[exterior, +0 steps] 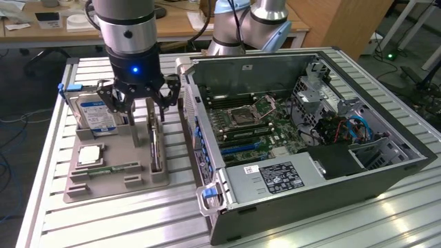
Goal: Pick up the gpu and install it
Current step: 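Pick up the gpu and move the gpu toward the slot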
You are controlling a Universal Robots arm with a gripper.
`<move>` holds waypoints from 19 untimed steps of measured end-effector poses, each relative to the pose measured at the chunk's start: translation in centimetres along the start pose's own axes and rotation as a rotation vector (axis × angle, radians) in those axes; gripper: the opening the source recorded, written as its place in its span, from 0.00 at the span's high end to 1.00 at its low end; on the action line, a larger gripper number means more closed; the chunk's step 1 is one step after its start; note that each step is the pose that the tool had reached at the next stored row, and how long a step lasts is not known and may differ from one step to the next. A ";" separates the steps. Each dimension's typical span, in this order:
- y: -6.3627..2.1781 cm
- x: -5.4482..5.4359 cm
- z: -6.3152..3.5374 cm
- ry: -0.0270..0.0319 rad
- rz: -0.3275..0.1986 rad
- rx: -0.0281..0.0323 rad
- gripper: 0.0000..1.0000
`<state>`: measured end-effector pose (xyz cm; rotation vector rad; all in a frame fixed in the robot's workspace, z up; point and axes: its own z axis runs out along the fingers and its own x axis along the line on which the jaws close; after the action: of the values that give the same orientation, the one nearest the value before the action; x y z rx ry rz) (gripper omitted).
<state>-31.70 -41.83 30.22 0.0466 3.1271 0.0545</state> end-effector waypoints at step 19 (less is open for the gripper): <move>-0.12 0.0 2.81 -0.0027 0.025 0.0004 0.35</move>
<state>-31.65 -41.85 27.40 0.0857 3.1240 0.0540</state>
